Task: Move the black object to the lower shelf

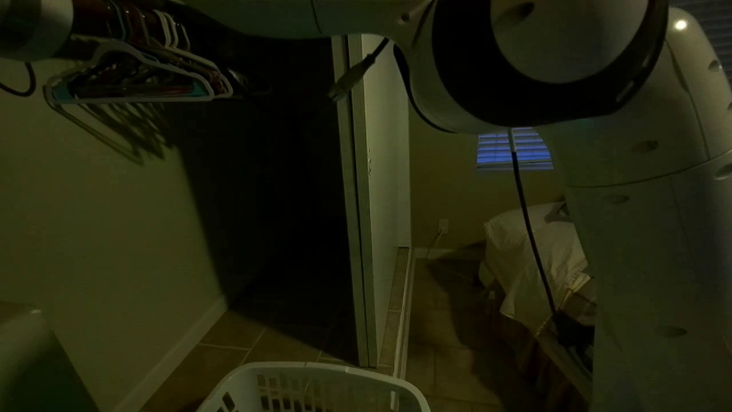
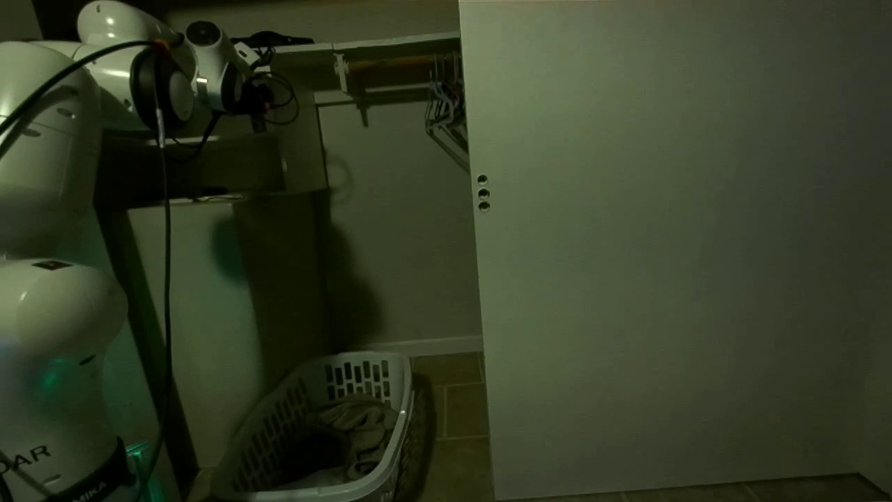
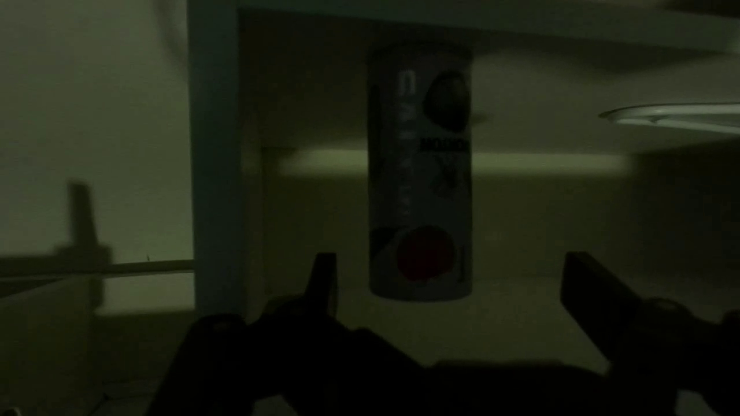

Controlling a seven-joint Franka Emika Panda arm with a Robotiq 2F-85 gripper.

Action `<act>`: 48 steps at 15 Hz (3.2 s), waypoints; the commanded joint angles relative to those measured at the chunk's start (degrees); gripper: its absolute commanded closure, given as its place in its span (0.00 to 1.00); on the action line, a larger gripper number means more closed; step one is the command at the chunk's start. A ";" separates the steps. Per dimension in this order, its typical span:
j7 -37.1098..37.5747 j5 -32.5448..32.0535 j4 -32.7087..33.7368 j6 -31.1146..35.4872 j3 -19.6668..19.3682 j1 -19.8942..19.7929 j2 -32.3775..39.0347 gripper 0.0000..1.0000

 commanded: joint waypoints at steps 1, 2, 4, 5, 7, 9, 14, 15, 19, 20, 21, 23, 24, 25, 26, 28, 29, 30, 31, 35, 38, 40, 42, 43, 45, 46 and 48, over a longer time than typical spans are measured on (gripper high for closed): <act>2.22 -2.02 3.68 -1.27 -2.38 2.31 2.06 0.25; 2.32 -1.99 3.85 -1.29 -2.81 2.65 2.17 0.27; 2.93 -1.98 3.86 -1.30 -3.78 3.17 1.97 0.33; 3.29 -1.95 3.88 -1.50 -4.18 3.30 1.84 0.40; 4.03 -2.01 3.85 -1.80 -4.85 3.50 1.54 0.54; 4.16 -1.82 3.85 -1.98 -5.16 3.57 1.38 0.18; 3.49 -1.16 4.11 -2.74 -4.57 4.35 1.77 0.02; 3.46 -1.14 4.25 -2.93 -4.61 4.63 1.97 0.00; 3.79 -1.40 4.47 -3.52 -5.06 5.59 2.37 0.00; 3.81 -1.40 4.49 -3.53 -5.12 5.71 2.37 0.10; 3.80 -1.43 4.52 -3.63 -5.19 5.79 2.36 0.26; 3.84 -1.56 4.64 -3.52 -5.44 5.96 2.37 0.43; 3.86 -1.52 4.67 -3.49 -5.54 6.00 2.37 0.50; 3.89 -1.53 4.69 -3.46 -5.72 6.06 2.35 0.56; 3.98 -1.59 4.74 -3.43 -5.95 6.14 2.35 0.64; 4.00 -1.61 4.85 -3.49 -6.30 6.25 2.38 0.78; 4.02 -1.61 4.83 -3.43 -6.49 6.28 2.38 0.82; 4.00 -1.47 4.83 -3.36 -6.58 6.29 2.39 0.82; 4.04 -1.56 4.77 -3.38 -6.77 6.35 2.34 0.83; 3.12 -0.82 4.34 -2.96 -6.24 6.12 1.76 0.83; 2.55 -0.46 1.60 -1.98 -6.02 5.54 -0.79 0.83; 2.68 -0.35 -0.50 -1.80 -6.10 5.26 -2.96 0.83; 2.67 -0.21 -2.43 -2.07 -6.09 4.98 -5.03 0.83; 2.67 0.21 -3.55 -1.93 -5.88 4.75 -6.00 0.83; 2.90 0.63 -6.41 -1.73 -5.87 4.46 -8.19 0.83; 3.19 0.93 -8.01 -1.73 -5.84 4.31 -9.40 0.83; 3.65 1.22 -11.78 -1.73 -5.99 4.06 -11.99 0.83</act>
